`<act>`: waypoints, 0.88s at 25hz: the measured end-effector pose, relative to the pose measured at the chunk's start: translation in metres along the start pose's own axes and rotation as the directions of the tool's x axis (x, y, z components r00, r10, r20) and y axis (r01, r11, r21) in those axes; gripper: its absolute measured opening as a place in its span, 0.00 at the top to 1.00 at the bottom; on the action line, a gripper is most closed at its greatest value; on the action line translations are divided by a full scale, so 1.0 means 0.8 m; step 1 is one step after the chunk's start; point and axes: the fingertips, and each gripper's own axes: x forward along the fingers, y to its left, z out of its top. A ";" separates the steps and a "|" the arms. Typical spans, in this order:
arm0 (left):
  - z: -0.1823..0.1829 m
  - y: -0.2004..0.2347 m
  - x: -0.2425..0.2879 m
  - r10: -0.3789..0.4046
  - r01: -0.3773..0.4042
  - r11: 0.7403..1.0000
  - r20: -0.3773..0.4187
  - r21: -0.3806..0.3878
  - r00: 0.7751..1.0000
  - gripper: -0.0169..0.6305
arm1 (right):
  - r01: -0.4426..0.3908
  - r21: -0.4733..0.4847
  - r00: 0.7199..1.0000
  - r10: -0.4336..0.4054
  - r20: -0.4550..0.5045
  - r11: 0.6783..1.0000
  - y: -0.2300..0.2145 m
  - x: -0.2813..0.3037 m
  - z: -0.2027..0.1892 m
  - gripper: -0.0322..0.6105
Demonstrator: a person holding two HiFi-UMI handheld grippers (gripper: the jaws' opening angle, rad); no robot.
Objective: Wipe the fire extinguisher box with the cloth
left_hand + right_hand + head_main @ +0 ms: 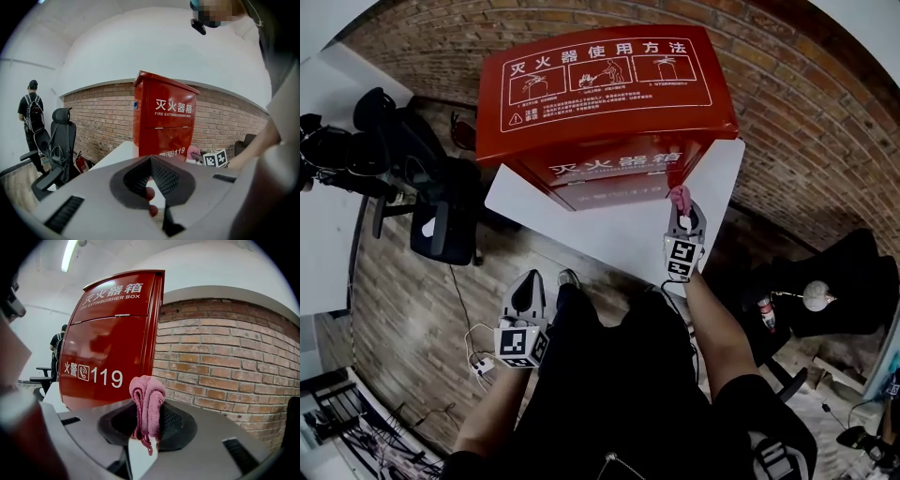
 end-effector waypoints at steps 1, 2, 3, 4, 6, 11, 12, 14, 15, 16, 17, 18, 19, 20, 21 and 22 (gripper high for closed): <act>0.001 0.001 -0.001 0.002 -0.002 1.000 0.003 0.000 1.000 0.93 | 0.003 0.002 1.000 -0.003 0.005 1.000 0.002 0.001 0.000 0.79; 0.003 0.001 -0.001 0.003 -0.003 1.000 0.006 -0.002 1.000 0.93 | 0.004 0.008 1.000 -0.004 0.011 1.000 0.003 0.001 -0.001 0.79; 0.004 0.001 -0.001 0.005 -0.005 1.000 0.009 -0.005 1.000 0.93 | 0.003 0.013 1.000 -0.003 0.015 1.000 0.005 0.001 -0.002 0.79; 0.004 0.001 -0.001 0.007 -0.007 1.000 0.010 -0.007 1.000 0.93 | -0.001 0.018 1.000 0.000 0.017 1.000 0.006 0.001 -0.004 0.79; 0.004 0.003 -0.004 0.011 -0.011 1.000 0.011 -0.010 1.000 0.93 | -0.004 0.026 1.000 0.003 0.019 1.000 0.009 0.001 -0.008 0.79; 0.000 0.011 -0.014 0.021 -0.021 1.000 0.009 -0.005 1.000 0.93 | 0.018 0.059 1.000 -0.019 0.015 0.998 0.013 0.004 -0.014 0.79; -0.001 0.013 -0.017 0.022 -0.022 1.000 0.010 -0.003 1.000 0.93 | 0.019 0.064 1.000 -0.020 0.011 0.998 0.016 0.004 -0.013 0.79; -0.001 0.016 -0.022 0.022 -0.022 1.000 0.011 -0.002 1.000 0.93 | 0.019 0.070 1.000 -0.019 0.008 0.997 0.020 0.002 -0.012 0.79; -0.001 0.018 -0.025 0.024 -0.024 1.000 0.010 -0.003 1.000 0.93 | 0.018 0.073 1.000 -0.019 0.008 0.997 0.022 0.002 -0.011 0.79; 0.000 0.020 -0.027 0.027 -0.027 1.000 0.010 -0.003 1.000 0.93 | 0.017 0.076 1.000 -0.018 0.008 0.997 0.024 0.002 -0.010 0.79; 0.000 0.022 -0.030 0.029 -0.029 1.000 0.010 -0.003 1.000 0.93 | 0.016 0.078 1.000 -0.016 0.008 0.997 0.027 0.002 -0.010 0.79; 0.001 0.025 -0.032 0.030 -0.030 1.000 0.012 -0.002 0.999 0.93 | 0.012 0.079 1.000 -0.013 0.007 0.997 0.030 0.002 -0.009 0.79; 0.001 0.027 -0.034 0.030 -0.030 1.000 0.014 -0.002 0.999 0.93 | 0.008 0.079 1.000 -0.009 0.007 0.997 0.033 0.002 -0.008 0.79; 0.001 0.029 -0.035 0.029 -0.029 1.000 0.014 -0.001 0.999 0.93 | 0.003 0.079 1.000 -0.004 0.007 0.997 0.037 0.002 -0.007 0.79; 0.000 0.031 -0.037 0.029 -0.029 1.000 0.013 -0.001 0.999 0.93 | -0.002 0.079 1.000 0.001 0.008 0.997 0.041 0.001 -0.005 0.79; 0.000 0.033 -0.038 0.028 -0.028 1.000 0.012 -0.002 1.000 0.93 | -0.007 0.080 1.000 0.007 0.008 0.997 0.046 0.001 -0.005 0.79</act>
